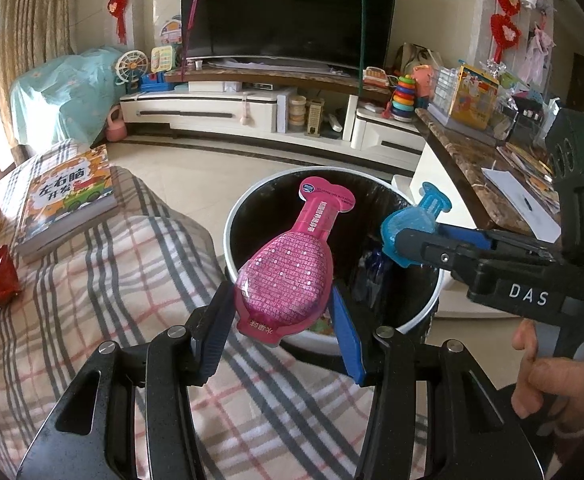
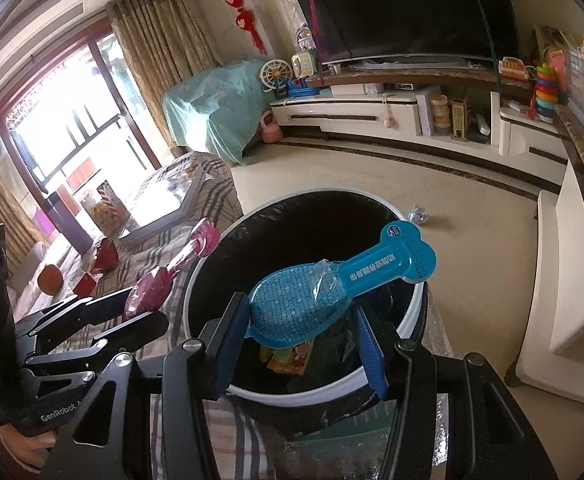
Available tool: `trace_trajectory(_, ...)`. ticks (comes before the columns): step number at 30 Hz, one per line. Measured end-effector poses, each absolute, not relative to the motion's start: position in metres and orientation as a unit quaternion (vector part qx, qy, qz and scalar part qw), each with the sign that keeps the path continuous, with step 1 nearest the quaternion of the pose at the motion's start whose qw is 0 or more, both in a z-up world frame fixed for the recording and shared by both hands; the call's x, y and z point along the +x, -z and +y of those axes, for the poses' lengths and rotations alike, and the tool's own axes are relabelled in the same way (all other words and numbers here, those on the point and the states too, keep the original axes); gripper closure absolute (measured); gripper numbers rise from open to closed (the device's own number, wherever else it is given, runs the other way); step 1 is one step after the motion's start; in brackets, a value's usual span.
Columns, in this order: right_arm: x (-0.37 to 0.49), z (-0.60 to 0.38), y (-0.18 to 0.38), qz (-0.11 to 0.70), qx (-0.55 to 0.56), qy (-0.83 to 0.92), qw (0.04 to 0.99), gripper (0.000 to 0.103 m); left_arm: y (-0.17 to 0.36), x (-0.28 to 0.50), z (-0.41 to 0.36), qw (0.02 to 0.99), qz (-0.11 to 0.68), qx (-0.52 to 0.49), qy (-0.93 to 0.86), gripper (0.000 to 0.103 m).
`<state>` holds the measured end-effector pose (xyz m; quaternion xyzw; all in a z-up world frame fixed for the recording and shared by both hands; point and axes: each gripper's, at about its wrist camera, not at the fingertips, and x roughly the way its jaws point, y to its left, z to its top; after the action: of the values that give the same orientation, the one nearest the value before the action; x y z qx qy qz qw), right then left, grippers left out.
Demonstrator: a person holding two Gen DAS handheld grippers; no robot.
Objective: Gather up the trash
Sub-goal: 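Open left tool dropping pink brush while right tool drops blue brush into bin, then move both open tools back over the bed toward the snack box and chip bag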
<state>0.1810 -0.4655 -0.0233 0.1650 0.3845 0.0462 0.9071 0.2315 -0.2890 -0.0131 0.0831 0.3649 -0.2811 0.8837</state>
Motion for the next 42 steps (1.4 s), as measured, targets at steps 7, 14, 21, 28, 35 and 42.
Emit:
trace_trajectory(7,0.190,-0.464,0.024,0.387,0.157,-0.048,0.907,0.050,0.016,0.239,-0.295,0.882,0.369,0.085,0.280,0.056)
trace_trajectory(14,0.195,-0.462,0.025,0.390,0.149,-0.046,0.907,0.050,0.019,0.246,-0.299,0.880,0.375,0.085,0.278,0.056)
trace_trajectory(21,0.200,-0.461,0.027,0.395,0.146,-0.046,0.906,0.050,0.023,0.253,-0.301,0.879,0.381,0.085,0.274,0.056)
trace_trajectory(28,0.206,-0.463,0.029,0.401,0.140,-0.046,0.904,0.050,0.024,0.261,-0.302,0.877,0.387,0.082,0.272,0.055)
trace_trajectory(35,0.204,-0.466,0.029,0.400,0.144,-0.042,0.904,0.045,0.021,0.259,-0.297,0.879,0.386,0.068,0.271,0.042)
trace_trajectory(42,0.189,-0.468,0.024,0.386,0.169,-0.038,0.906,0.025,0.025,0.248,-0.279,0.882,0.386,0.054,0.266,0.039)
